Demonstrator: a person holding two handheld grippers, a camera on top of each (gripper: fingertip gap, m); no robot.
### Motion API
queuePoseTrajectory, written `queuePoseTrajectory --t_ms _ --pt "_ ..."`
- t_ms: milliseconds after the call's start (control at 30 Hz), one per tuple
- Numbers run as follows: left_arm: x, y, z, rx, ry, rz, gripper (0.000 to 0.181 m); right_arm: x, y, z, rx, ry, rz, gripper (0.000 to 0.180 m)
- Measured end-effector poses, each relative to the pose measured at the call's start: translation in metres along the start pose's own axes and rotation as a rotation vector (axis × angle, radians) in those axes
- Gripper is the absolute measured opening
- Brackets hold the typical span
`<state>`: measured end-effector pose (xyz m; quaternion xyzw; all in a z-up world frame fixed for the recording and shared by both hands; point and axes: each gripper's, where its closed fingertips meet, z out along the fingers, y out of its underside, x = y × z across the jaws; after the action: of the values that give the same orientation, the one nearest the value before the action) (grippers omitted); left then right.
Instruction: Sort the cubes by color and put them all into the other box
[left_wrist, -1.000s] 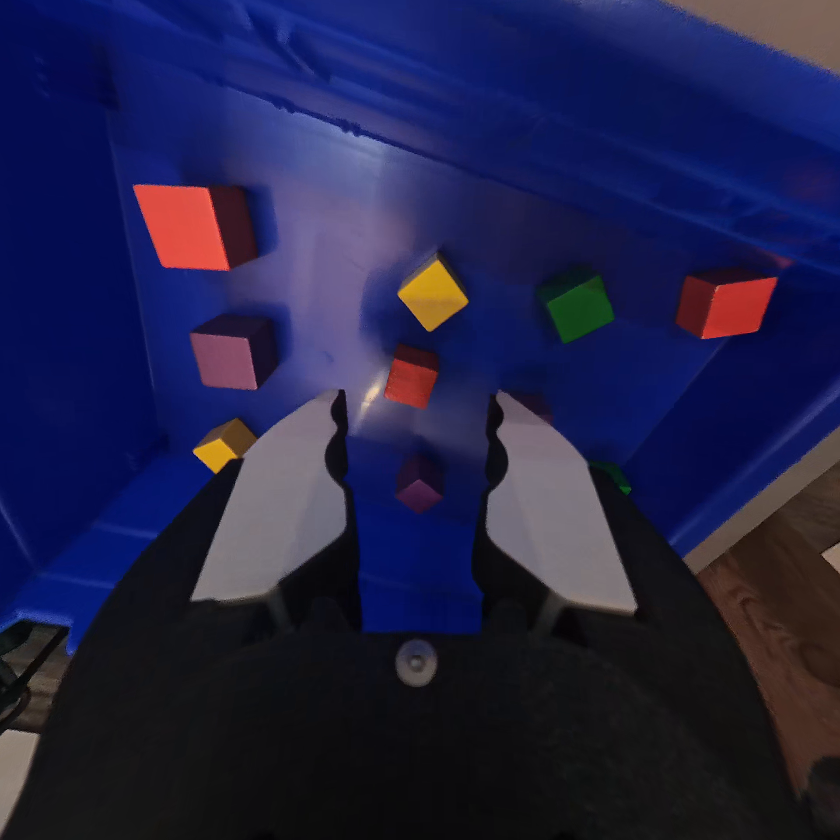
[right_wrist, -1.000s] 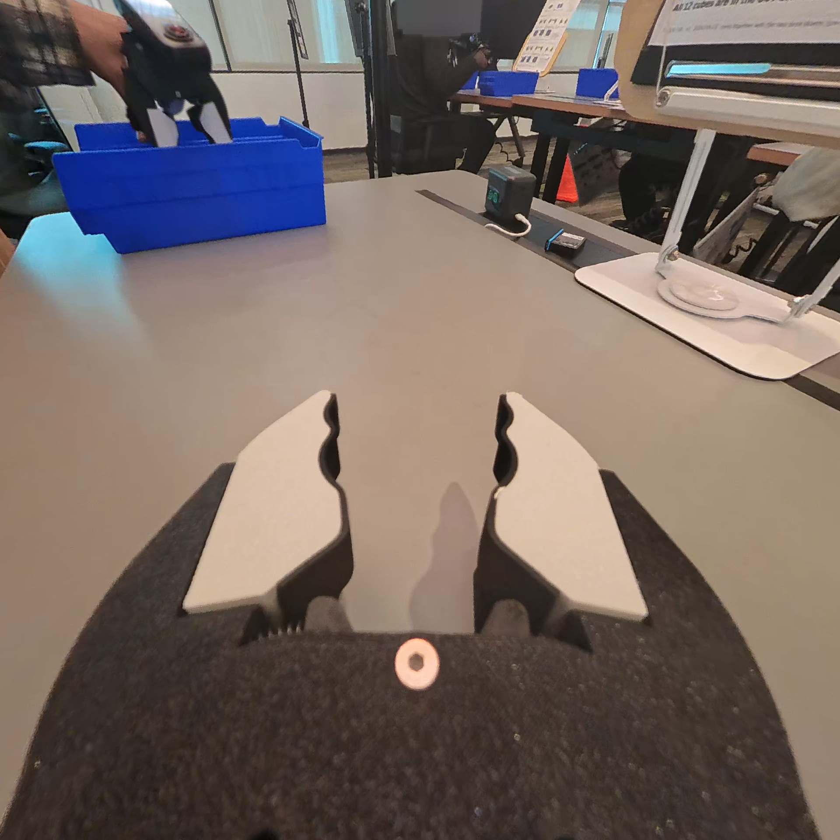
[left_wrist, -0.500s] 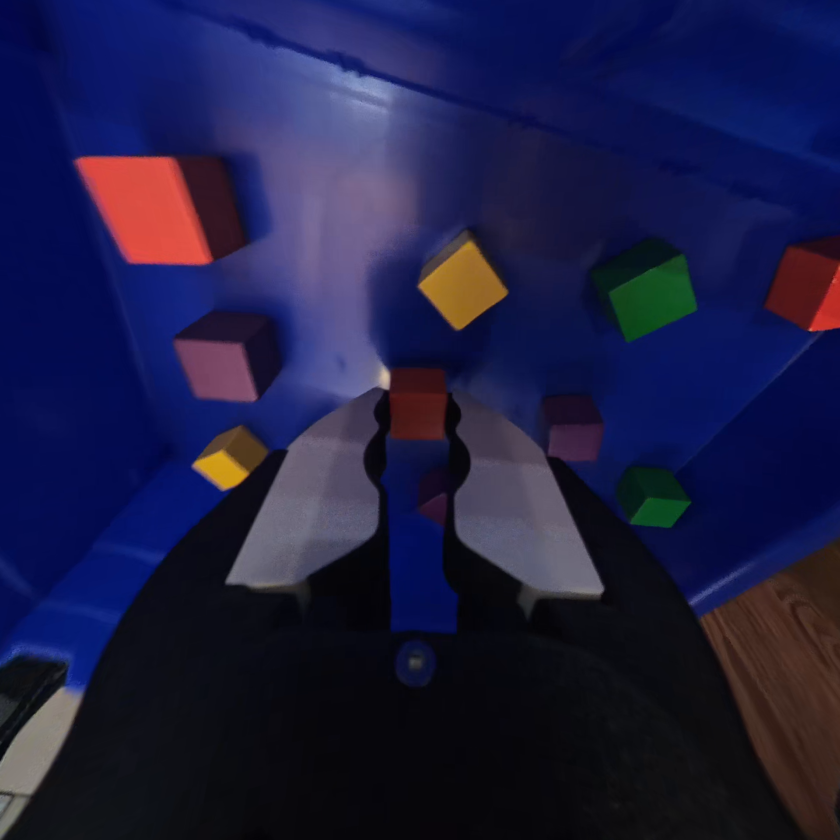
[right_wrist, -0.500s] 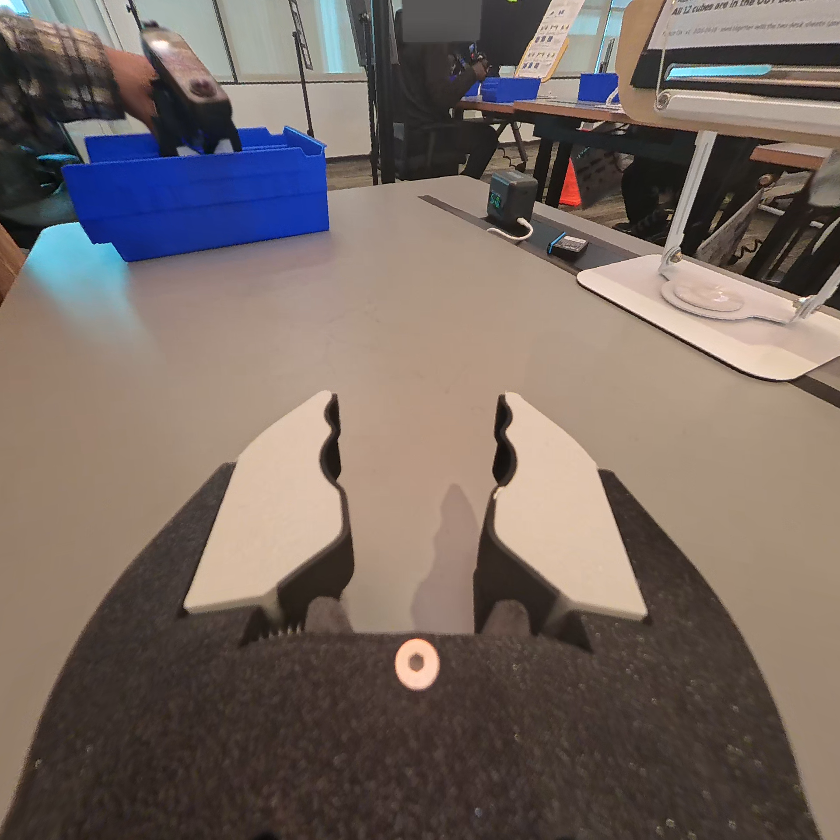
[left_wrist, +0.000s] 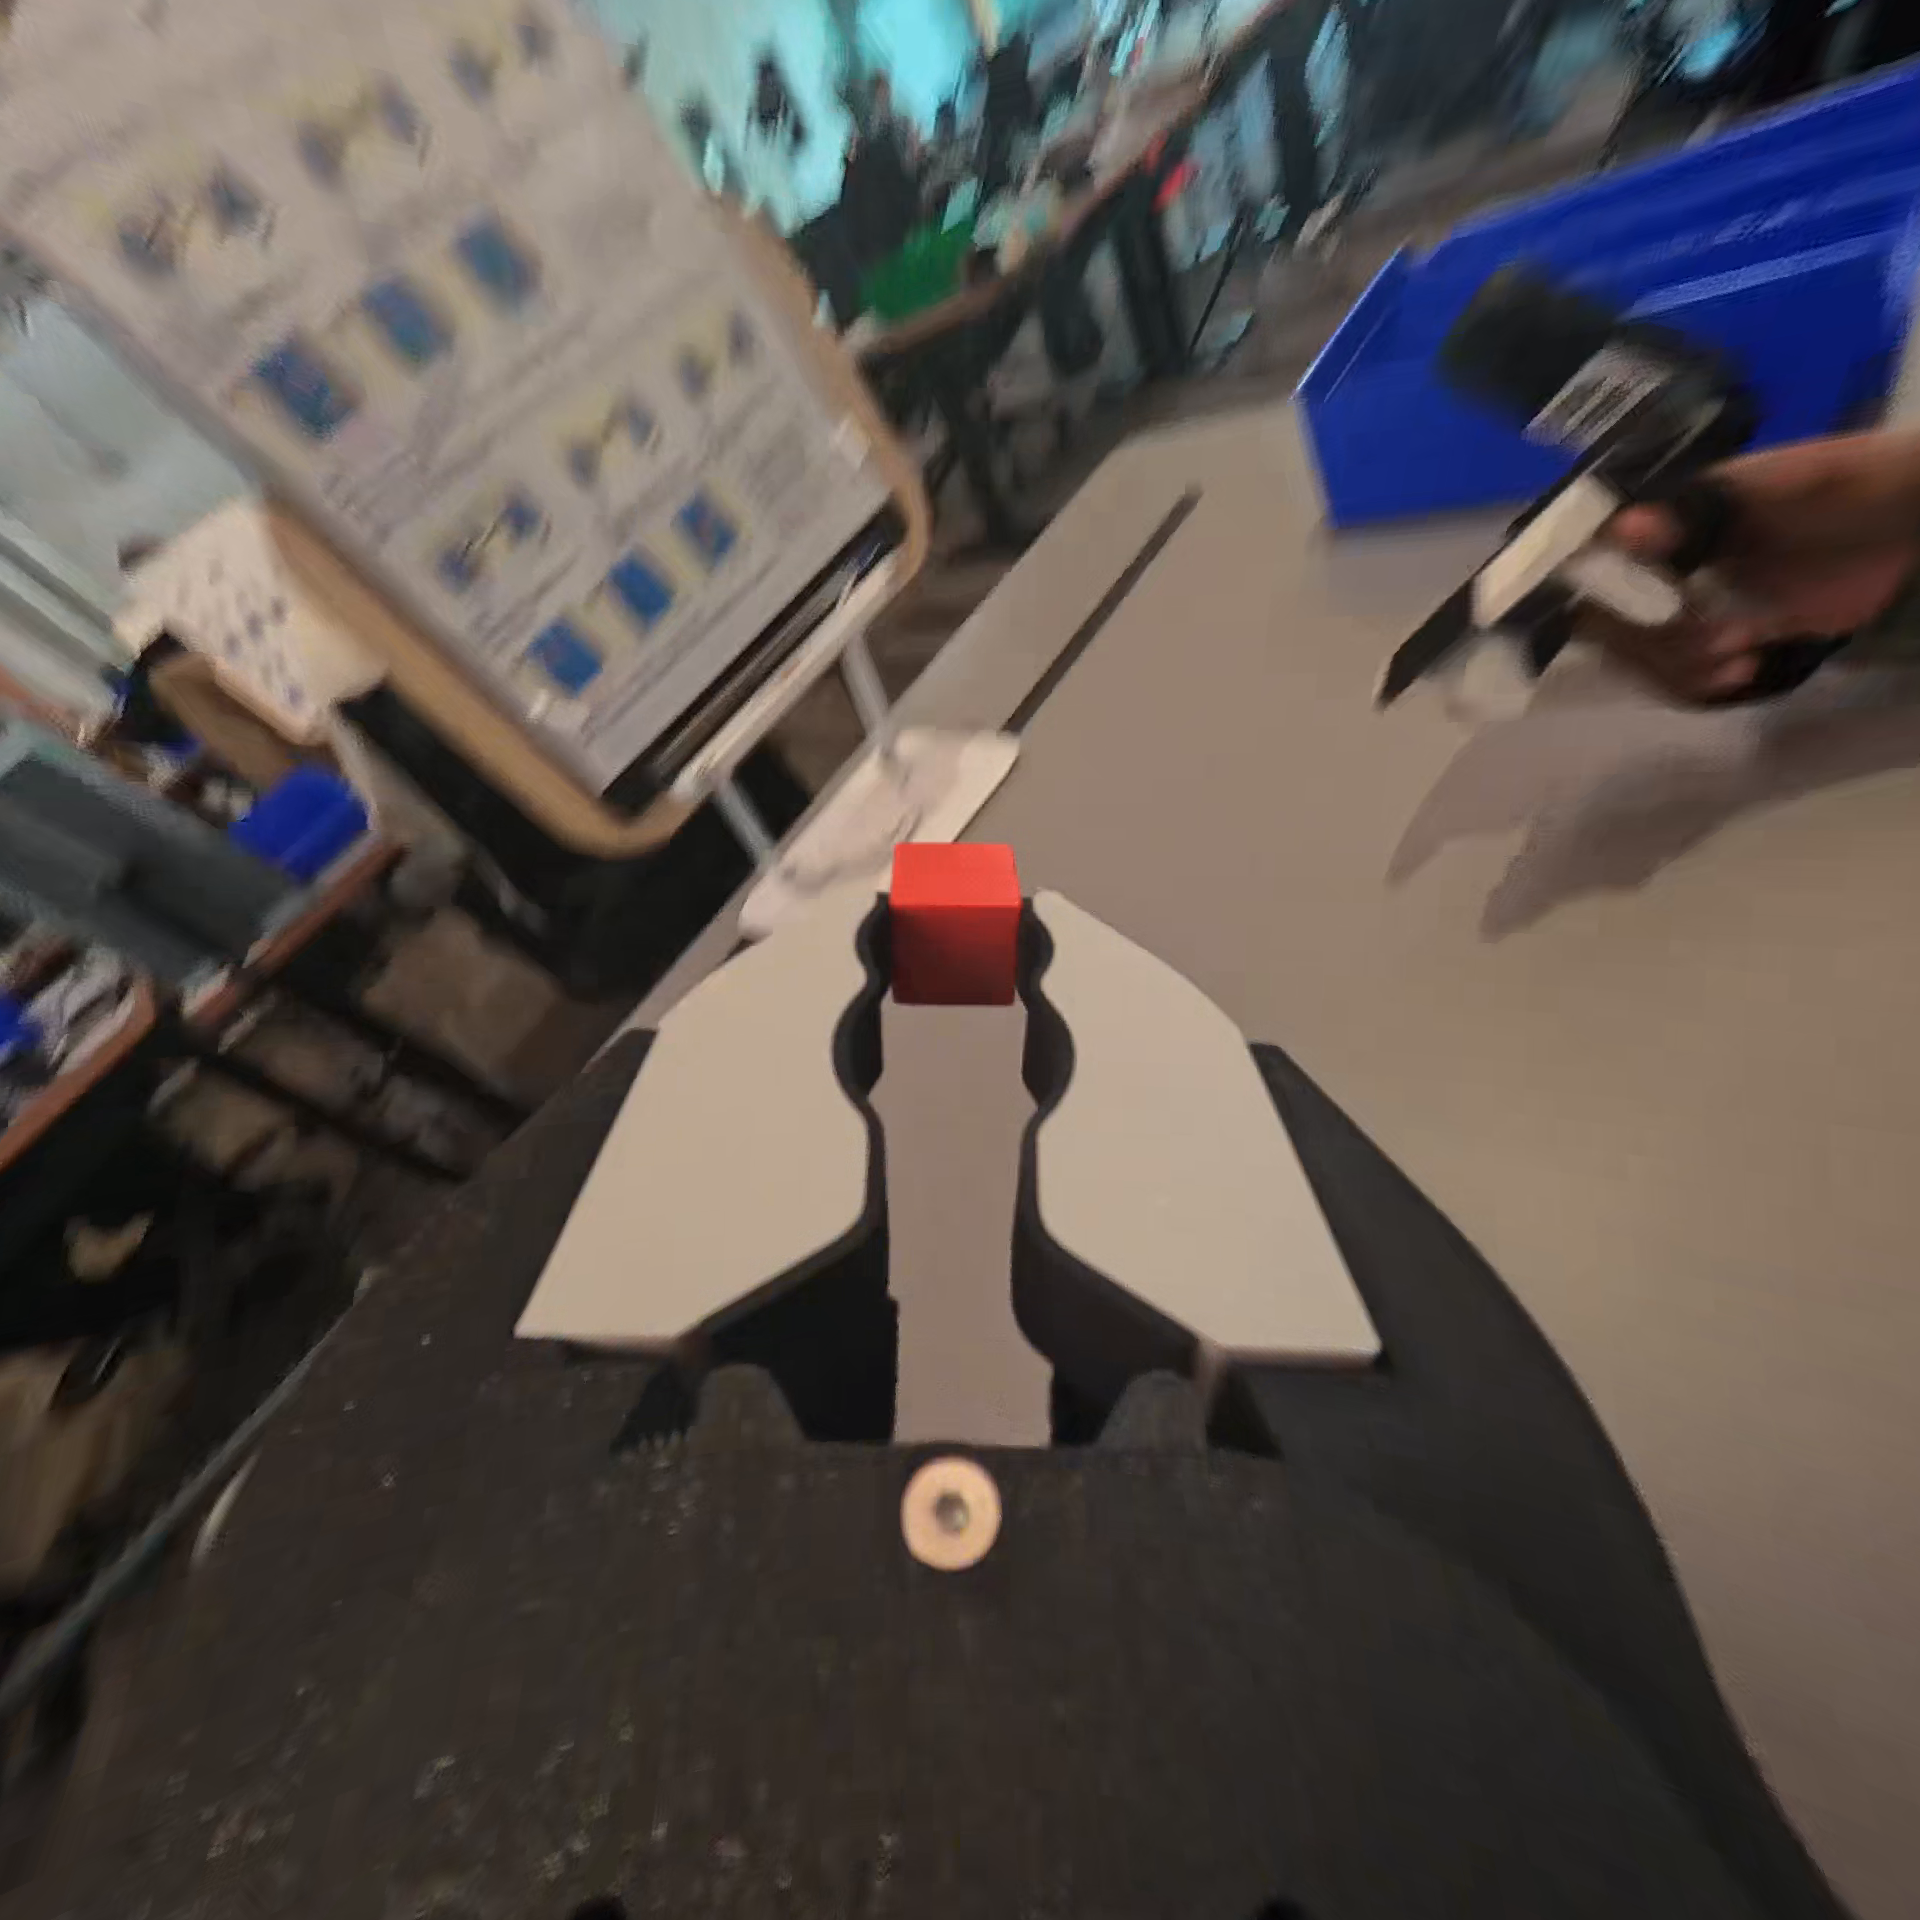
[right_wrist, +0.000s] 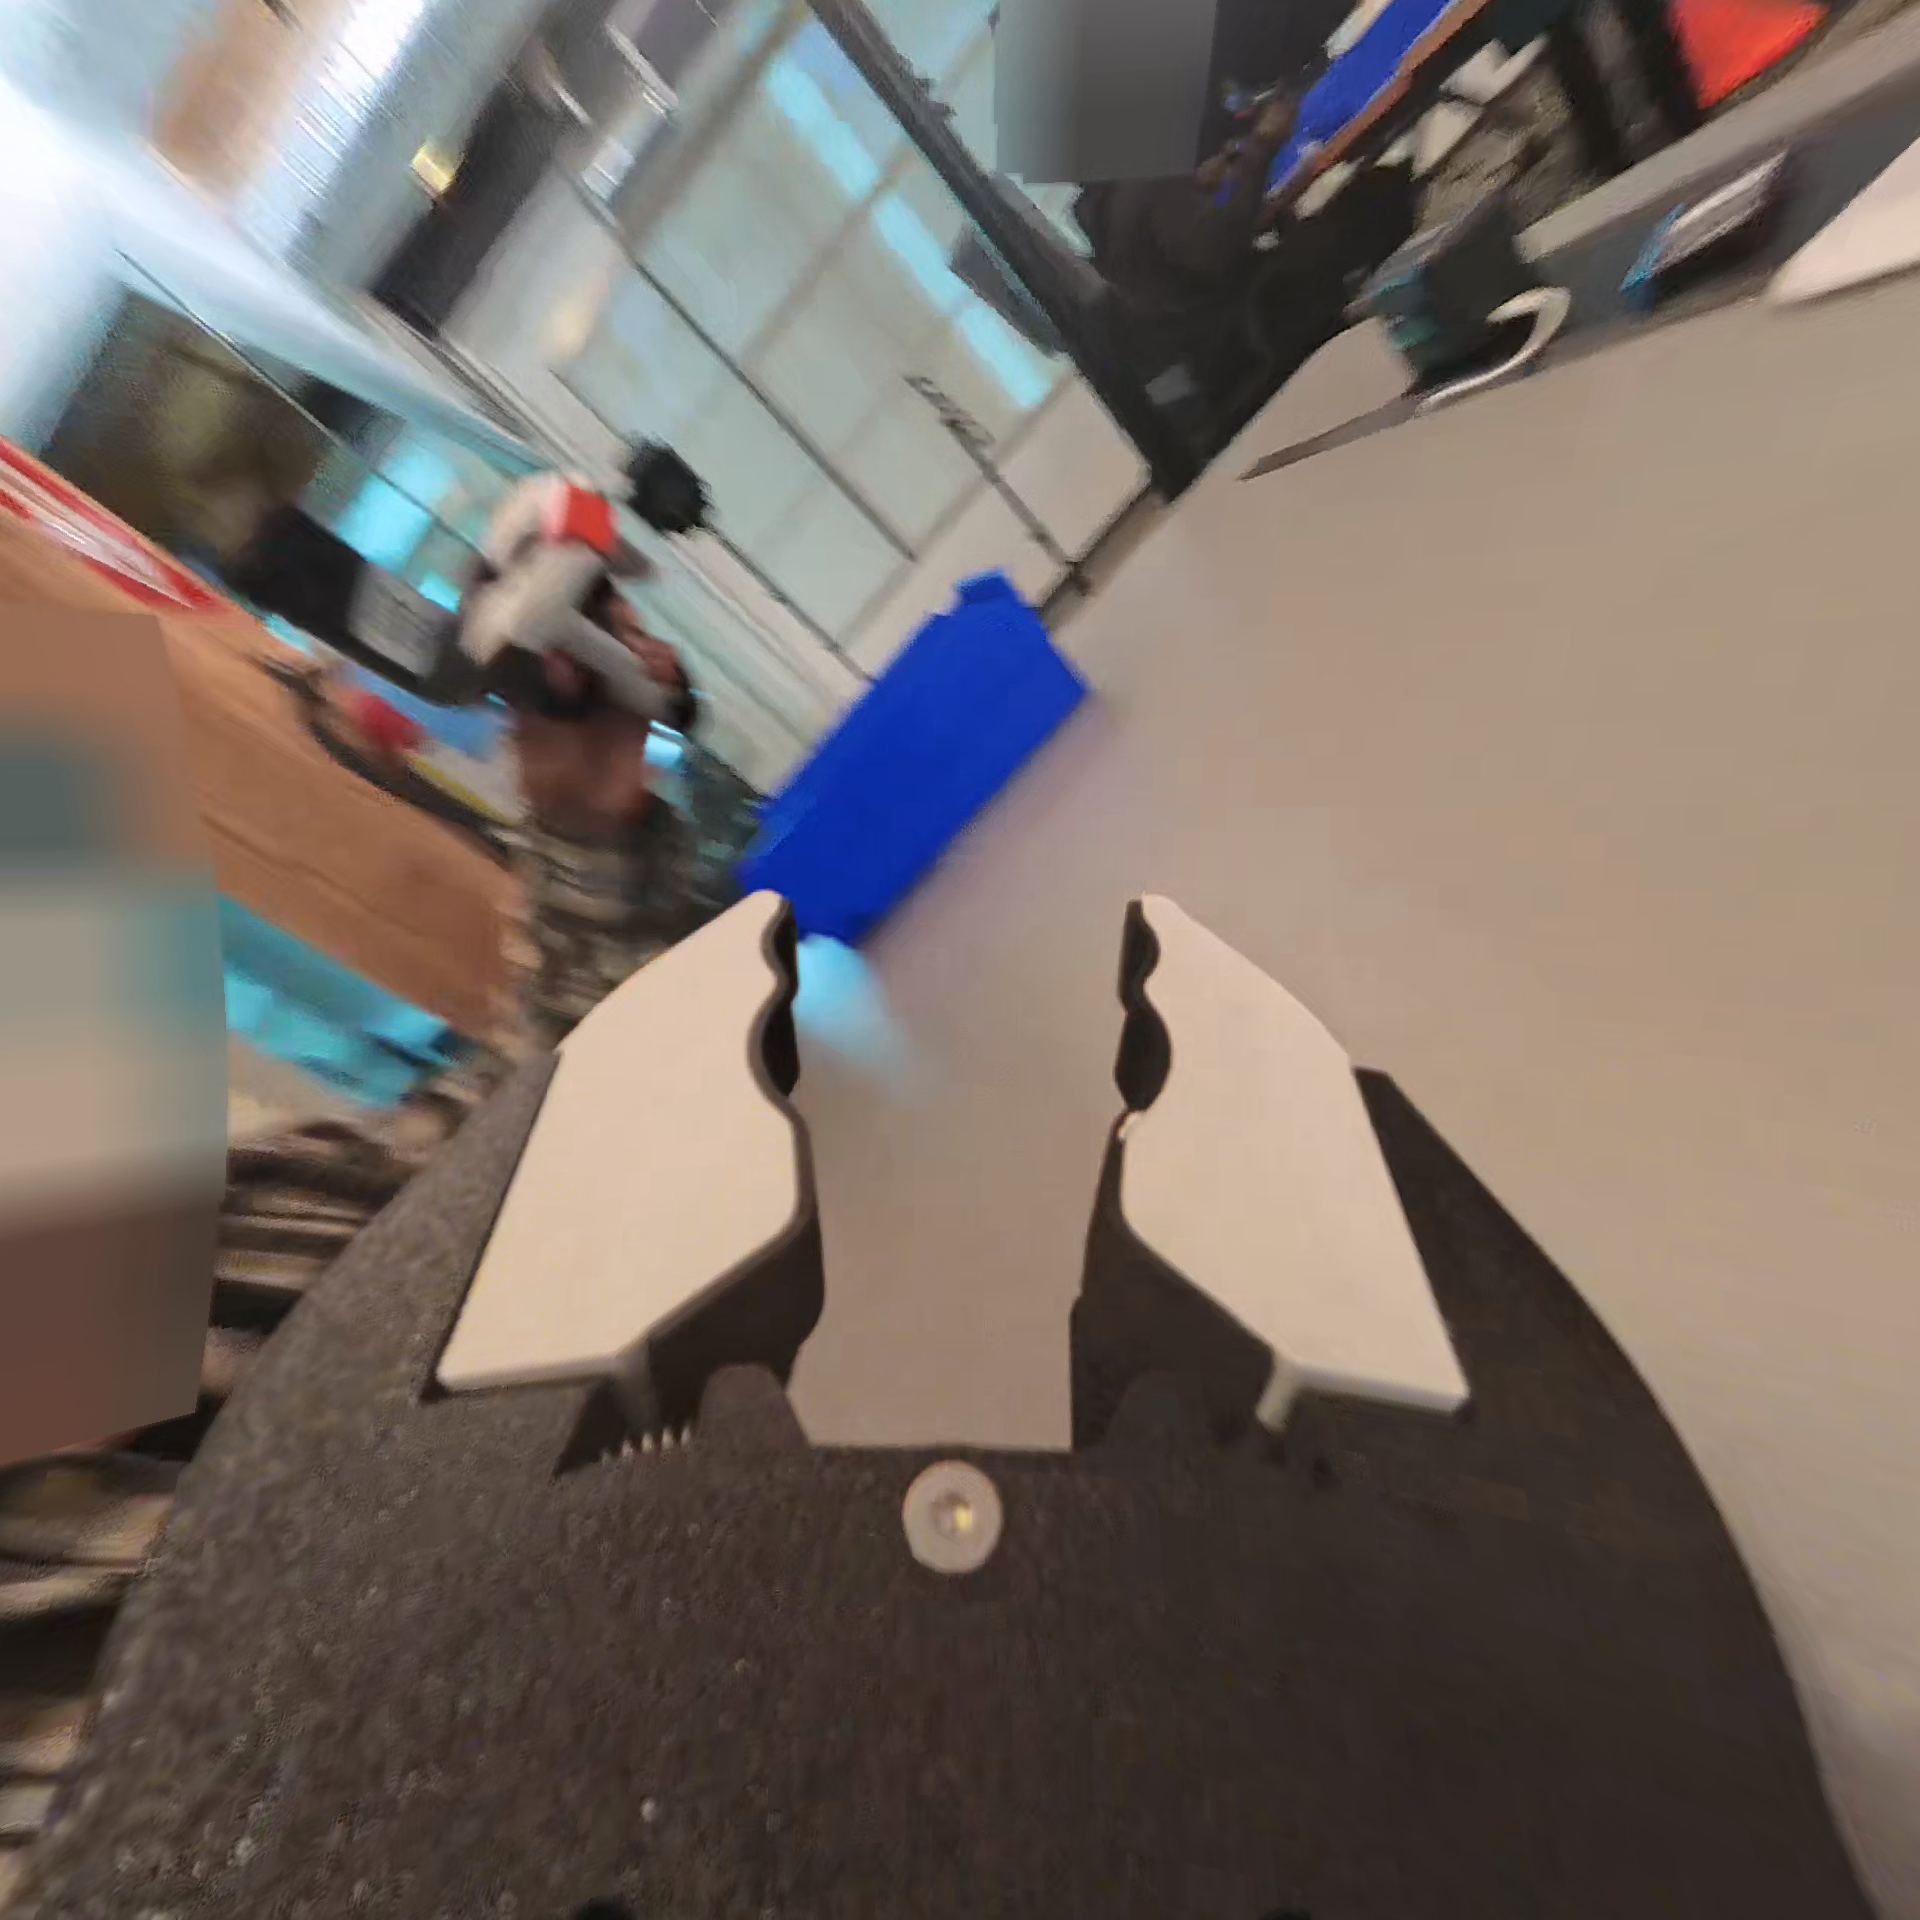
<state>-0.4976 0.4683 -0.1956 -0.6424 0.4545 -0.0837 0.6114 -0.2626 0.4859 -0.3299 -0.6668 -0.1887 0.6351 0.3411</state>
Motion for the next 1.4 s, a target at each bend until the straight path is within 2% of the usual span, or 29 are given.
queuePoseTrajectory --t_ms 133,300,433,567,667,800,833,900,967,1033,1100,1167,1267,1400 --pt "0.086 -0.033 0.068 0.28 0.16 0.068 0.022 -0.046 -0.009 0.01 -0.024 -0.198 0.252 0.053" --pt "0.156 -0.032 0.118 0.43 0.321 0.09 0.022 -0.066 0.003 0.018 -0.137 -0.199 0.364 0.052" --pt "0.176 -0.025 0.128 0.393 0.352 0.13 0.022 -0.069 0.014 0.028 -0.181 -0.187 0.391 0.051" --pt "0.183 -0.012 0.132 0.353 0.348 0.154 0.022 -0.074 0.024 0.043 -0.237 -0.204 0.377 0.042" --pt "0.184 -0.01 0.132 0.351 0.336 0.161 0.022 -0.071 0.031 0.05 -0.268 -0.178 0.359 0.024" --pt "0.185 -0.007 0.133 0.33 0.348 0.116 0.024 -0.07 0.03 0.044 -0.294 -0.112 0.308 0.021" --pt "0.185 -0.007 0.134 0.333 0.347 0.098 0.032 -0.073 0.025 0.037 -0.293 -0.097 0.297 0.021" --pt "0.184 -0.006 0.136 0.317 0.344 0.063 0.055 -0.077 0.01 0.01 -0.29 -0.017 0.246 0.022" --pt "0.186 -0.004 0.139 0.294 0.356 0.029 0.065 -0.073 -0.018 -0.037 -0.276 0.188 0.125 0.022" --pt "0.189 -0.001 0.142 0.272 0.364 0.013 0.068 -0.059 -0.054 -0.109 -0.268 0.516 -0.036 0.022" --pt "0.191 0.001 0.144 0.255 0.366 0.01 0.068 -0.04 -0.09 -0.201 -0.274 0.918 -0.16 0.022" --pt "0.193 0.004 0.147 0.232 0.375 0.005 0.065 -0.026 -0.102 -0.285 -0.32 1.204 -0.135 0.022" --pt "0.195 0.009 0.151 0.202 0.358 0.038 0.061 0.002 -0.074 -0.35 -0.398 1.304 0.1 0.022" --pt "0.198 0.013 0.154 0.181 0.343 0.067 0.058 0.041 -0.019 -0.376 -0.495 1.283 0.349 0.022"
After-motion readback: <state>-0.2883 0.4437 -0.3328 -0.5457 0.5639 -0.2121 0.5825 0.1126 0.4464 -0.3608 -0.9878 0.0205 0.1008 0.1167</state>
